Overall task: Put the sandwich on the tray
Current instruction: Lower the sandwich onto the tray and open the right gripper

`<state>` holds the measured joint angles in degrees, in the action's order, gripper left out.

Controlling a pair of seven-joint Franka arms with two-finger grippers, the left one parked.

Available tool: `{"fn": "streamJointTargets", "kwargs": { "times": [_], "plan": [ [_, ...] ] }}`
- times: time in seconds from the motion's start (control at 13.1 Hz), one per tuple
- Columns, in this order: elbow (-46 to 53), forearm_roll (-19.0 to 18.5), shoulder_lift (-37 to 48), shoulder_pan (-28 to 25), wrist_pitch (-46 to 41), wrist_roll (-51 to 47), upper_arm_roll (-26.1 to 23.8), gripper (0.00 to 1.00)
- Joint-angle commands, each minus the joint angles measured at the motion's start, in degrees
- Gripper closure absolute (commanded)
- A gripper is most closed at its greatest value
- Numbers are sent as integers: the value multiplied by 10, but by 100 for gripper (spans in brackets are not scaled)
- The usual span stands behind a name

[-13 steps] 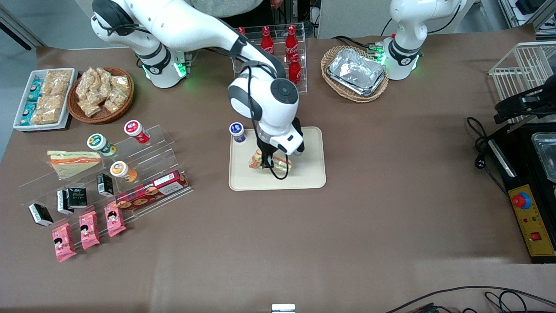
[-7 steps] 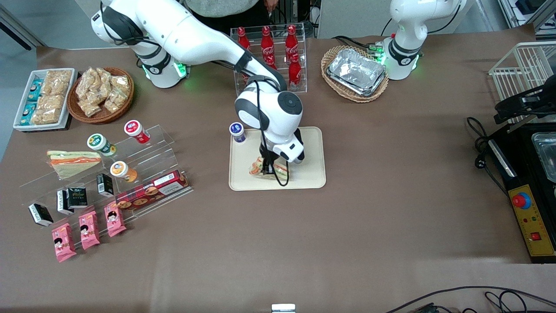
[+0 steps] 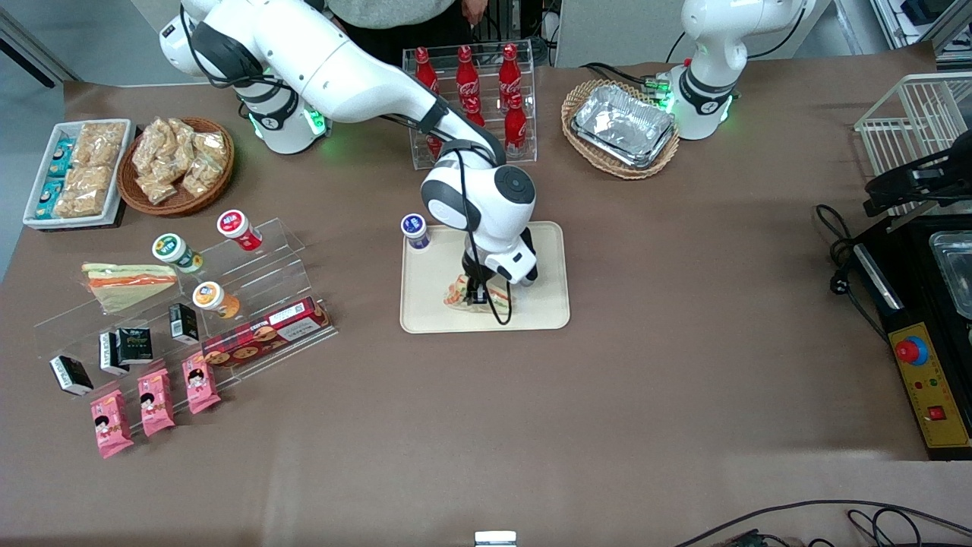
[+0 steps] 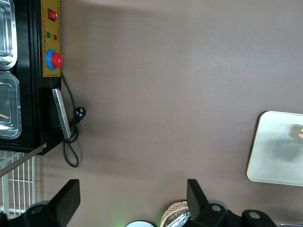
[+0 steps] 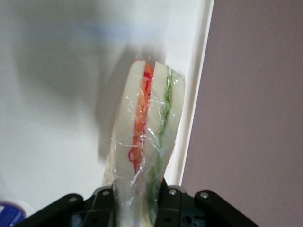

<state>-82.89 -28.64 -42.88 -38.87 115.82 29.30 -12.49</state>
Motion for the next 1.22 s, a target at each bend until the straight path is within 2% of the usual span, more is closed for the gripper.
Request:
{"fn": "streamJointTargets", "kwargs": {
  "times": [0.0,0.23,0.31,0.38,0.61,0.69,0.76,0.84,1.15],
  "plan": [
    [-3,-18,-16,-2,33,-14,1,72],
    [-3,-18,-24,-2,46,-23,3,71],
    [-3,-18,-24,-2,46,-33,2,68],
    [-3,-17,-24,-1,46,-42,2,61],
    [-3,-17,-26,-1,46,-68,2,26],
    [-3,-17,-26,-1,46,-68,2,25],
    [-3,-15,-26,-1,47,-68,2,18],
    [-3,-13,-25,0,47,-68,2,0],
    [0,0,8,12,35,-67,1,0]
  ]
}}
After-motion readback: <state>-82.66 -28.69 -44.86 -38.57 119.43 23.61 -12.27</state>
